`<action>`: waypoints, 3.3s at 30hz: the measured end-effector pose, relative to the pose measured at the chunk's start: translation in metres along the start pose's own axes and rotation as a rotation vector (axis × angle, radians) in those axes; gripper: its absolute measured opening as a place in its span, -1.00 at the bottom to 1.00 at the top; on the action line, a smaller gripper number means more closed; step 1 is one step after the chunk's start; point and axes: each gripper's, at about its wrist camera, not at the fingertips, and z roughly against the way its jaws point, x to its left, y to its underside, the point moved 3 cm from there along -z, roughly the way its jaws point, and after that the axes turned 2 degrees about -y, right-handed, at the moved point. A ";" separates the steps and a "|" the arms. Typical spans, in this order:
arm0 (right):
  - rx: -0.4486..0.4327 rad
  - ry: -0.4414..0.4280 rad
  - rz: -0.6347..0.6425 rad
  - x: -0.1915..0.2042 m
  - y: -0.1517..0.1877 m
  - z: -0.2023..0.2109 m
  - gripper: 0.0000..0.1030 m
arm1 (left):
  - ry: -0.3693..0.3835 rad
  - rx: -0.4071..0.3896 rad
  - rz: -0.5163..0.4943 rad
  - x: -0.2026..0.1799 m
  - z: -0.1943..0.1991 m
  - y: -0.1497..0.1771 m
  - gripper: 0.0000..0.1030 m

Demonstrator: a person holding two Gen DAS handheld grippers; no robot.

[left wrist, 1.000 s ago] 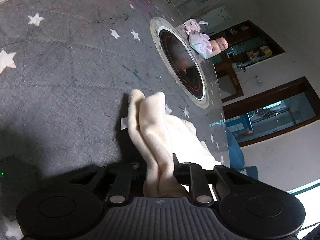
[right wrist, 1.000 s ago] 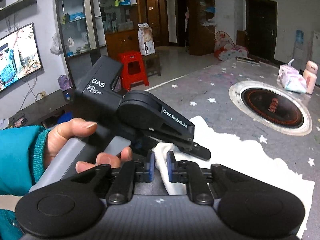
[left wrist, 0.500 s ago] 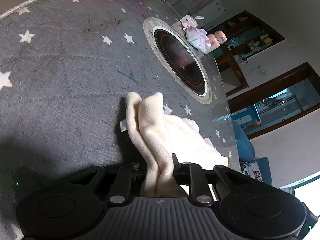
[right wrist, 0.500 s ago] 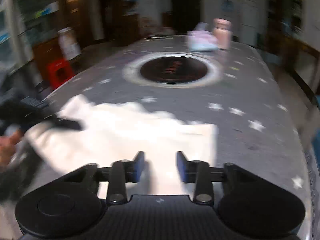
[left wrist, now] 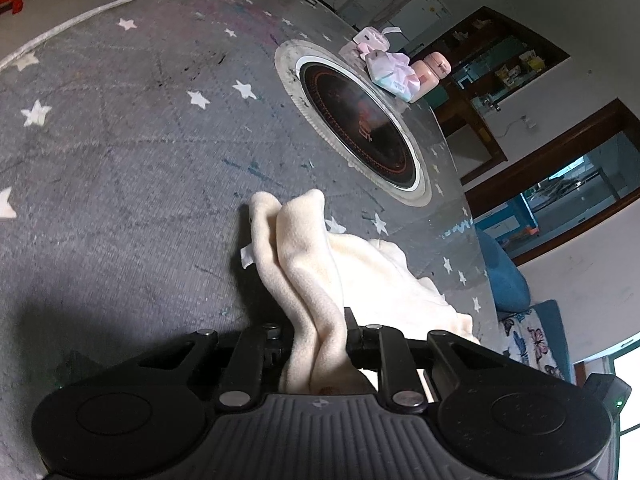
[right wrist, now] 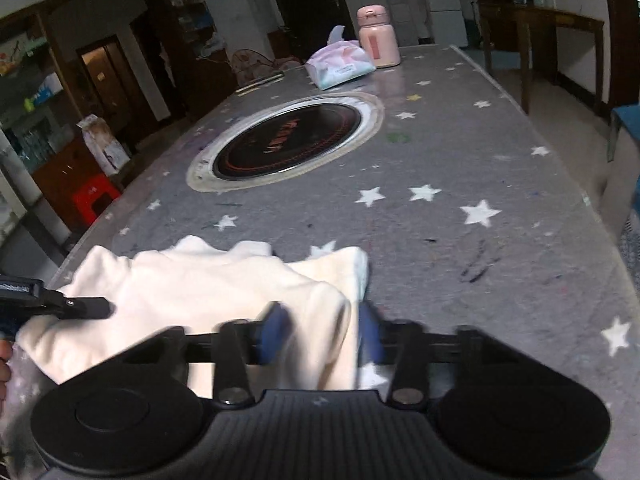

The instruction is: Fold clothes

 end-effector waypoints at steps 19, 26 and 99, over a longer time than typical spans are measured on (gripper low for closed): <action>-0.195 0.150 0.053 -0.019 -0.031 0.099 -0.80 | 0.093 0.049 -0.213 -0.113 -0.035 0.008 -0.67; -0.222 0.269 0.032 -0.065 -0.049 0.120 -0.80 | 0.133 0.062 -0.275 -0.171 -0.068 0.008 -0.67; -0.067 0.304 0.143 -0.044 0.037 0.092 -0.02 | -0.094 -0.007 -0.589 -0.161 -0.074 0.068 0.18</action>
